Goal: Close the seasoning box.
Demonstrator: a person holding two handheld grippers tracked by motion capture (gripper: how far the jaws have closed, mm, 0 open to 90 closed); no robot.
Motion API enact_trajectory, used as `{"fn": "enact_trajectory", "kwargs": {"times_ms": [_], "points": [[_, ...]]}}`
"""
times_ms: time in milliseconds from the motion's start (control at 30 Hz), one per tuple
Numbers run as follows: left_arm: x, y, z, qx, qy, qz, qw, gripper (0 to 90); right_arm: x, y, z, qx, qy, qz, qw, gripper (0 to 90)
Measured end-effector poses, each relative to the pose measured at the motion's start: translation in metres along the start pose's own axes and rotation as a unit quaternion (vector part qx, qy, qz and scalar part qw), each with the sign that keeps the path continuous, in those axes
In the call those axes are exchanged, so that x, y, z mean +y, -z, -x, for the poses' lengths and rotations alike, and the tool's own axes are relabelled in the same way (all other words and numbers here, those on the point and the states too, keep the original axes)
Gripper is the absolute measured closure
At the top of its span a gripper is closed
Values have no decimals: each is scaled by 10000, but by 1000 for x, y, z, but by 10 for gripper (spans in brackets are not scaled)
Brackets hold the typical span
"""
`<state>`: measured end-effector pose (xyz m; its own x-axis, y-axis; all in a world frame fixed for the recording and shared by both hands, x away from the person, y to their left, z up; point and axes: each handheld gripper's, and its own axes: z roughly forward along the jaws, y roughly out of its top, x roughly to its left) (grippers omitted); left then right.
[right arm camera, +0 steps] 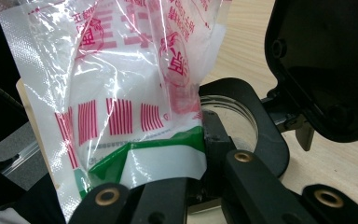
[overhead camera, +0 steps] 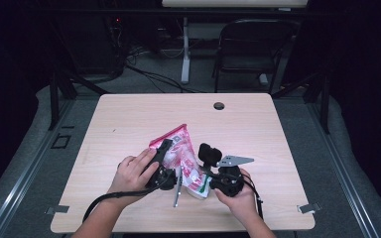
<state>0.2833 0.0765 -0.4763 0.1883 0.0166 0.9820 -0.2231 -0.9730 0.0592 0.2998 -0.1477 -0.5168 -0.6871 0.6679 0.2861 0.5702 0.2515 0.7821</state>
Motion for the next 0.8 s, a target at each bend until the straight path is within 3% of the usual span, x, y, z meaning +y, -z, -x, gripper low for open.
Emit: {"fn": "enact_trajectory", "kwargs": {"times_ms": [100,300,800], "points": [[1,1,-1,-99,17,-117,9999,657,0,0,0,15,5,4,10000,891],[0,0,-2,-22,-8,-60,10000,662,1,2,-3,-10,46,37,10000,886],[-2,-3,0,-148,16,-135,9998,672,1,5,-1,-3,-42,163,9999,859]]}}
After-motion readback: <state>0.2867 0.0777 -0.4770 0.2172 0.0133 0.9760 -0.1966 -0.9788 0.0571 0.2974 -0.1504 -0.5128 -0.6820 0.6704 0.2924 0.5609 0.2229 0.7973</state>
